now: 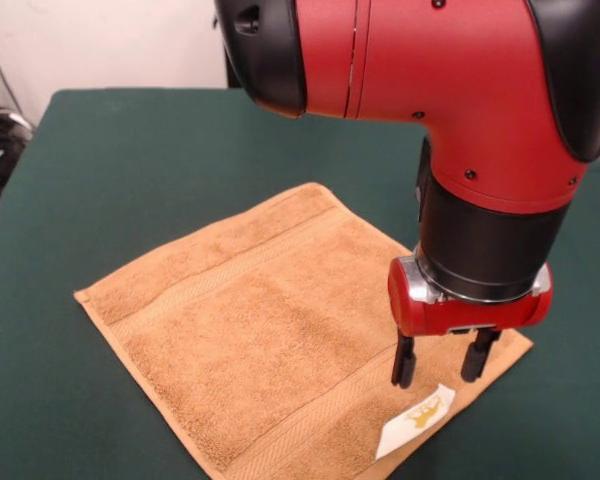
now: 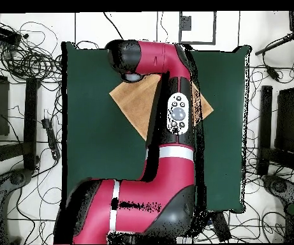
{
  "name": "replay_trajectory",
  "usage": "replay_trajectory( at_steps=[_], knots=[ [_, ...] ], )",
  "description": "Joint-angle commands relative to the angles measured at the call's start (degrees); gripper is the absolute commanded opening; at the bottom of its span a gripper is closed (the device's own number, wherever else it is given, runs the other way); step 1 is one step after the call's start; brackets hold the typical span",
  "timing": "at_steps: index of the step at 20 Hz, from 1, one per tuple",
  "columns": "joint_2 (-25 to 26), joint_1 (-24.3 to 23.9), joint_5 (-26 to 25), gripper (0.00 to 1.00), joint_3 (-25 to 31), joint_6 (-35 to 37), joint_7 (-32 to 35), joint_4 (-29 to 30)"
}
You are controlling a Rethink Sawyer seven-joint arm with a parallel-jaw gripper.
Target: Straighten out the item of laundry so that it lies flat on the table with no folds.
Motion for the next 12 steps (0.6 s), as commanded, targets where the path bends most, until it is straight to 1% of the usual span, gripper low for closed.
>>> replay_trajectory(
  at_steps=[1,4,7,12],
  knots=[
    [-0.46,0.45,0.99,1.00,2.79,-1.62,9.10,7.56],
    [-1.24,0.06,0.97,1.00,3.37,-2.87,7.44,9.20],
    [-2.02,-0.05,1.32,1.00,3.44,-4.33,8.86,10.88],
    [-1.46,0.06,1.07,1.00,3.35,-4.36,9.24,9.60]
  ],
)
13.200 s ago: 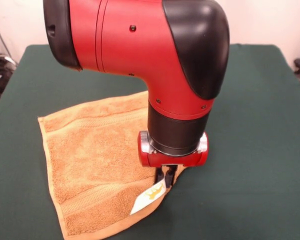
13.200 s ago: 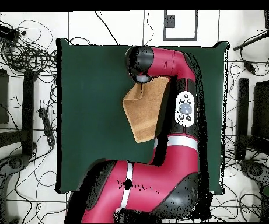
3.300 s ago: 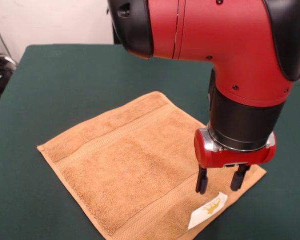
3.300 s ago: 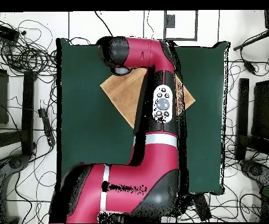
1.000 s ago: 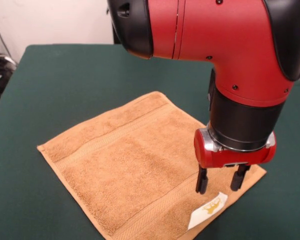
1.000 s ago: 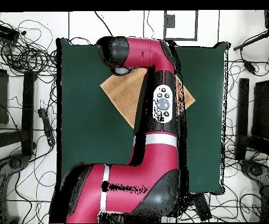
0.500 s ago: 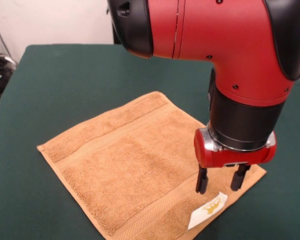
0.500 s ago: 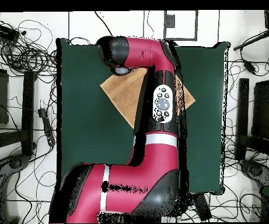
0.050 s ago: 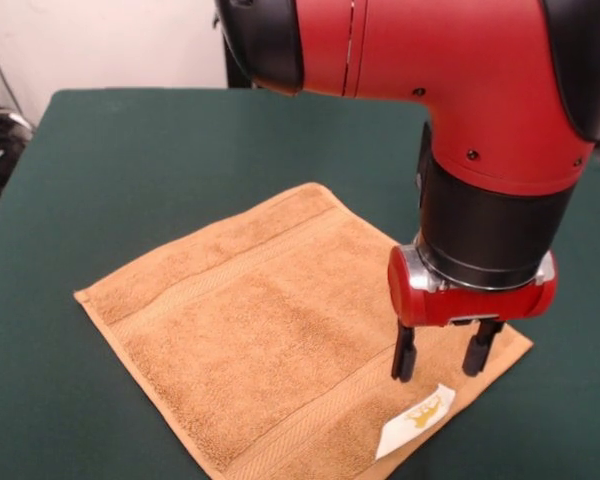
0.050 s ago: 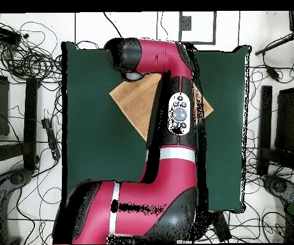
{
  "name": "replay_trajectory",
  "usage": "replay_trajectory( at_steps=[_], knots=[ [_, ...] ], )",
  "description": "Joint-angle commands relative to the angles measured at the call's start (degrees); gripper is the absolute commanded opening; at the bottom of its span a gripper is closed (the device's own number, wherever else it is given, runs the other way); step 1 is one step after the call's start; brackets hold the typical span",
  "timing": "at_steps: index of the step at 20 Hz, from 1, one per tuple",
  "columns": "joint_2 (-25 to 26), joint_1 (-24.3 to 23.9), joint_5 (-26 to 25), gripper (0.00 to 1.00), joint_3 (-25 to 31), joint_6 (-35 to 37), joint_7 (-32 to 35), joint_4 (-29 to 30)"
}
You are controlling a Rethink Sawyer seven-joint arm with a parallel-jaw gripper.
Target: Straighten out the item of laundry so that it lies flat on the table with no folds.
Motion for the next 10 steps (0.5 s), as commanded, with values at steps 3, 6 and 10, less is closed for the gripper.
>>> replay_trajectory(
  at_steps=[3,6,10],
  knots=[
    [0.25,0.23,0.90,1.00,3.26,-3.93,9.09,8.39],
    [0.21,0.25,0.78,1.00,3.27,-4.14,8.71,8.47],
    [0.35,0.27,0.69,1.00,3.31,-3.51,7.89,8.15]
  ],
)
